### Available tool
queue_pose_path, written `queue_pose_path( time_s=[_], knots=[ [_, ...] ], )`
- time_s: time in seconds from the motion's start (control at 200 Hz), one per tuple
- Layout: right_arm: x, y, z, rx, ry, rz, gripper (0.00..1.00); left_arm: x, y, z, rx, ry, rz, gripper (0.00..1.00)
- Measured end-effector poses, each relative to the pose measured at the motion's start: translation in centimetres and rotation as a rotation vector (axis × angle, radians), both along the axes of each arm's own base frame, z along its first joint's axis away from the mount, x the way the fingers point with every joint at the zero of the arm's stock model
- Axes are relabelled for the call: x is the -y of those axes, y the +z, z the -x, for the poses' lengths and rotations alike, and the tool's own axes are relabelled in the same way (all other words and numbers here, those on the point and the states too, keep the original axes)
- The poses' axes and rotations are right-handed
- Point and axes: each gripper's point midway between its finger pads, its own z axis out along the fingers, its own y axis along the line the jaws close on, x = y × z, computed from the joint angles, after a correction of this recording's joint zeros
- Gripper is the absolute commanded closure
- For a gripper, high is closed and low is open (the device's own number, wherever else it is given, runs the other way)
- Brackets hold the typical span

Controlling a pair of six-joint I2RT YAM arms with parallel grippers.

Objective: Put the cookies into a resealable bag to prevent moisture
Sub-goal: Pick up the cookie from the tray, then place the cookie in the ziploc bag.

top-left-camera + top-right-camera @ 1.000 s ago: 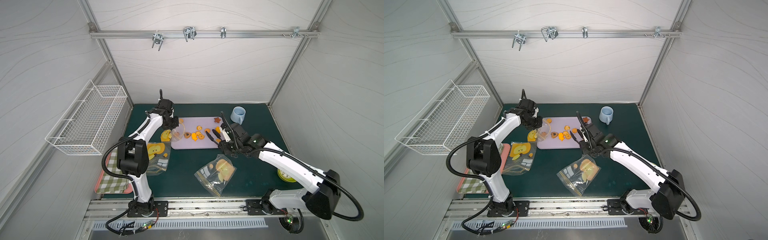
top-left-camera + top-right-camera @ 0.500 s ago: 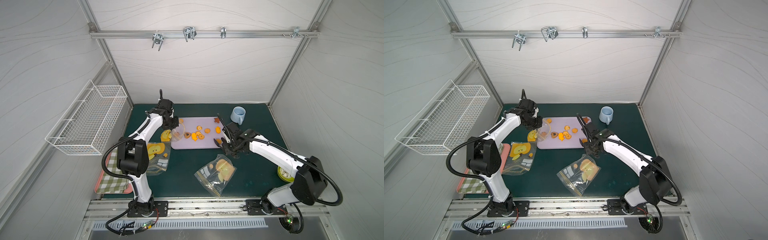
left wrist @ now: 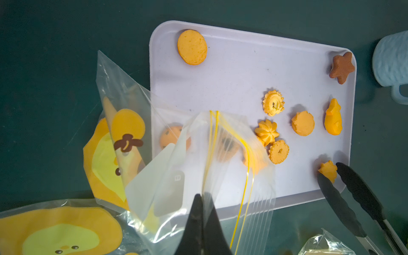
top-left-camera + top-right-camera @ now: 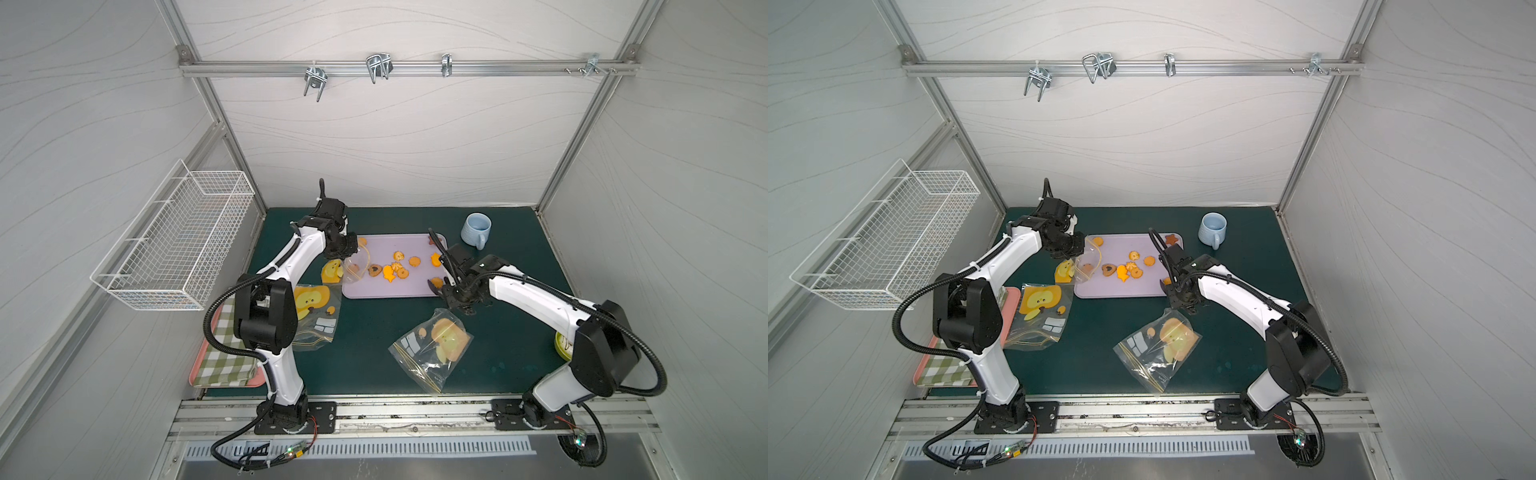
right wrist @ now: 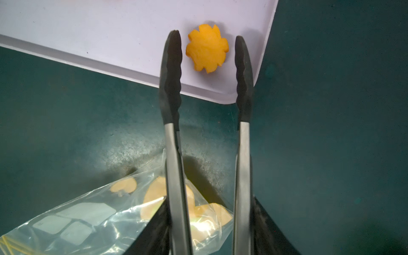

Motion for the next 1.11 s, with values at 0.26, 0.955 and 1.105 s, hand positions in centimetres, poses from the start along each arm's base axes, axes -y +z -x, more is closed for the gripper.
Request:
queue_pose_path(
  time_s=[0.26,0.955,1.105],
  knots=[
    [-0.2,-0.8,-0.4,-0.018,0.006,0.026,0.53,0.0,0.0,0.0,0.0,0.0,0.0,1.0],
    [-3.0,4.6,-1.2,0.147,0.058,-0.193,0.69,0.0,0.0,0.0,0.0,0.0,0.001,1.0],
    [-5.8,6.0,-1.4,0.17,0.112,-0.296,0.69,0.0,0.0,0.0,0.0,-0.001,0.001,1.0]
  ],
)
